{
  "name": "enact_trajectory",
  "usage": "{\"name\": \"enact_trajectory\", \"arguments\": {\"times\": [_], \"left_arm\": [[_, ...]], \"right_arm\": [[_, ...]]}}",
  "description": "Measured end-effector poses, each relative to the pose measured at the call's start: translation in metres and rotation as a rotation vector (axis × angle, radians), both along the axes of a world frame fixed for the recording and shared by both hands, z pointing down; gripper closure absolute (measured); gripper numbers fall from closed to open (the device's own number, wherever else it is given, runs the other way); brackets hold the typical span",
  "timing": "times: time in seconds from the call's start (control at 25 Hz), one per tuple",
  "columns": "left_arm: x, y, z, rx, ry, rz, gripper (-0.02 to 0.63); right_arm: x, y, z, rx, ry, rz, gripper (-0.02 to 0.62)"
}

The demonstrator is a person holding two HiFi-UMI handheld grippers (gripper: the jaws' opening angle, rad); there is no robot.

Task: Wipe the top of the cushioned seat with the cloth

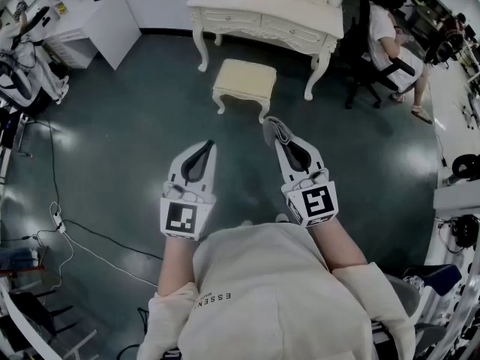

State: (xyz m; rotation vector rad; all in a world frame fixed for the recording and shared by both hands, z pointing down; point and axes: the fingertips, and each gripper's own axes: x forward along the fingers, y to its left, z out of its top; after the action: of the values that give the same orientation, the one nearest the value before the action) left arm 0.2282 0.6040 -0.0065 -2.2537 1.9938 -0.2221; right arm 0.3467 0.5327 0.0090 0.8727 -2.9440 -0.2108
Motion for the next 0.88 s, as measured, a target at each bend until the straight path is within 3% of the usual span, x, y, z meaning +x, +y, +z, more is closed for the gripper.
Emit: {"name": "enact_trajectory", "arguments": {"times": [0.48,0.88], "left_arm": [[-0.025,-0.001,0.006,-0.011,0.014,0.001,0.604],[-0.051,-0.016,0.03,-0.047,0.093,-0.055,0.604]], "right_arm": [[-0.022,-0.001,0.007,-0.024,0.01,0.007,0.568],[-0.041,-0.026,0.022,-0.073,0.007,-0.01,0.568]]}}
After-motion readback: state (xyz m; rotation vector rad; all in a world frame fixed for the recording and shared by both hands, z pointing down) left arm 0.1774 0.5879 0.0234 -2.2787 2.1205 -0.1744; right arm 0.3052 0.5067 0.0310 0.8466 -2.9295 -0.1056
